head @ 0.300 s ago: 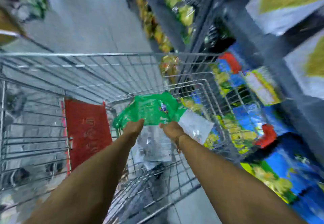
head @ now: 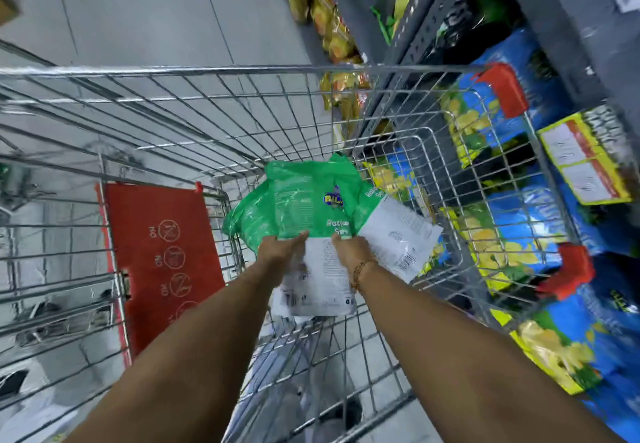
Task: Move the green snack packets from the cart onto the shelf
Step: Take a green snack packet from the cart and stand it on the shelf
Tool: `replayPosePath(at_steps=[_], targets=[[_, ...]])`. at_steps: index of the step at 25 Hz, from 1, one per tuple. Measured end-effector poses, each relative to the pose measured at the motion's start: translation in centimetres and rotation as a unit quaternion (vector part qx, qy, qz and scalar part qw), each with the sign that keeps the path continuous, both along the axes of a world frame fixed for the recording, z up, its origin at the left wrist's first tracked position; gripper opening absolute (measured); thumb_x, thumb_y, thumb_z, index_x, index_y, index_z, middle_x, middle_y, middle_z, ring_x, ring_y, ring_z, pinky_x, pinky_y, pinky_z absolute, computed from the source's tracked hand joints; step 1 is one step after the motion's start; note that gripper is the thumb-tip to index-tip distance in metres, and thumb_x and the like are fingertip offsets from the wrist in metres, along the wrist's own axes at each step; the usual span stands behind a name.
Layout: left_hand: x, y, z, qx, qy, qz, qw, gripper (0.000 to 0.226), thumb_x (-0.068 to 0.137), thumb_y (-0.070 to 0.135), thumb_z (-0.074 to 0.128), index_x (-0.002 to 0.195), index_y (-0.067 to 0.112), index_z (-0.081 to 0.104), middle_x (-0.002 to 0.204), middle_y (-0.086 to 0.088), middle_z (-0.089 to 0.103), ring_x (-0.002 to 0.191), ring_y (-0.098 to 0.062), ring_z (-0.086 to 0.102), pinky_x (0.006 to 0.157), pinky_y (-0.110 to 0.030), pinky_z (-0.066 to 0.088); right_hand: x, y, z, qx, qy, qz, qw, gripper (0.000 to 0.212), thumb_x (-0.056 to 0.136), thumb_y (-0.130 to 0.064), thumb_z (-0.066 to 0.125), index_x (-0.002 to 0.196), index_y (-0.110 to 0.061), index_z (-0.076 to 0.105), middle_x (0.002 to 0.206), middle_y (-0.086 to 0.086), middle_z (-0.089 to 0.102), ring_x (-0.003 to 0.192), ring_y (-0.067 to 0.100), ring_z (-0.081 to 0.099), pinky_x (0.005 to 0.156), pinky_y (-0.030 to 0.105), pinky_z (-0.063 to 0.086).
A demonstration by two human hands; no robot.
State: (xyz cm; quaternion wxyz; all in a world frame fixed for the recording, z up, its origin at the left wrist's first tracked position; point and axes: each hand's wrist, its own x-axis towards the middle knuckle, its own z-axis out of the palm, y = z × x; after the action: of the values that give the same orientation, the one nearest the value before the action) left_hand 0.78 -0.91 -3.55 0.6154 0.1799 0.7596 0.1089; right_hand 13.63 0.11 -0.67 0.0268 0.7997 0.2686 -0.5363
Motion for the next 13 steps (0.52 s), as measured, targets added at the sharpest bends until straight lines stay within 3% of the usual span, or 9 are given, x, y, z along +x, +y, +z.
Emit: replayPosePath(at_steps=[2,3,4,5,6,10,13], targets=[[0.4,-0.2,1.1,0.026,0.023,0.012,0.999,0.046,0.082,0.030,0.066,0.108,-0.007,0.056,0.068,-0.008,0.069,0.047,-0.010,0.064,0.037,-0.013,0.047,-0.1,-0.1,1.3,0.028,0.001,-0.059,0.998,0.049,0.093,-0.026,0.048,0.126,0.009,0.046,0.131,0.023,0.056,0.121,0.034,0.054,0.097,0.034,0.046],[0.8,-0.1,2.0,0.051,0.028,0.038,0.998,0.049,0.082,0.035,0.065,0.111,-0.004,0.054,0.081,-0.011,0.074,0.068,-0.012,0.069,0.056,-0.016,0.055,0.3,0.0,2.2,0.049,0.003,-0.081,0.995,0.048,0.092,-0.025,0.050,0.126,0.008,0.047,0.131,0.023,0.056,0.120,0.035,0.054,0.098,0.035,0.046],[1.4,-0.2,3.6,0.082,0.038,0.034,0.995,0.063,0.080,0.044,0.064,0.121,-0.002,0.048,0.106,-0.017,0.071,0.094,-0.021,0.068,0.080,-0.027,0.057,0.6,0.0,3.2,0.077,0.009,-0.101,0.992,0.046,0.091,-0.025,0.051,0.124,0.006,0.048,0.126,0.023,0.058,0.116,0.034,0.056,0.097,0.035,0.046],[2.4,-0.3,5.5,0.117,0.042,0.036,0.992,0.081,0.075,0.055,0.062,0.131,0.002,0.038,0.127,-0.022,0.058,0.111,-0.031,0.059,0.096,-0.041,0.050,0.8,0.1,4.6,0.109,0.015,-0.117,0.987,0.045,0.090,-0.026,0.051,0.124,0.004,0.048,0.119,0.022,0.060,0.111,0.033,0.057,0.096,0.036,0.046],[3.2,-0.3,7.3,0.154,0.037,0.037,0.987,0.090,0.071,0.061,0.061,0.136,0.005,0.031,0.137,-0.023,0.049,0.118,-0.036,0.052,0.102,-0.048,0.044,1.1,0.1,6.1,0.142,0.020,-0.132,0.981,0.045,0.090,-0.026,0.051,0.125,0.002,0.048,0.115,0.021,0.059,0.108,0.032,0.057,0.095,0.036,0.046],[8.3,-0.2,16.7,0.362,0.042,0.073,0.928,0.055,0.086,0.034,0.057,0.131,0.004,0.043,0.137,-0.020,0.049,0.126,-0.030,0.046,0.103,-0.034,0.035,4.4,-1.6,14.3,0.336,0.021,-0.242,0.910,0.043,0.089,-0.021,0.049,0.126,-0.001,0.046,0.125,0.024,0.057,0.114,0.037,0.054,0.093,0.037,0.042],[14.4,-2.2,23.6,0.488,-0.017,0.032,0.872,0.032,0.087,0.028,0.057,0.112,0.007,0.058,0.114,-0.019,0.063,0.109,-0.028,0.057,0.095,-0.035,0.040,9.0,-6.1,21.1,0.496,0.004,-0.333,0.802,0.034,0.087,-0.023,0.047,0.114,-0.003,0.050,0.093,0.016,0.059,0.076,0.029,0.055,0.071,0.025,0.042]])
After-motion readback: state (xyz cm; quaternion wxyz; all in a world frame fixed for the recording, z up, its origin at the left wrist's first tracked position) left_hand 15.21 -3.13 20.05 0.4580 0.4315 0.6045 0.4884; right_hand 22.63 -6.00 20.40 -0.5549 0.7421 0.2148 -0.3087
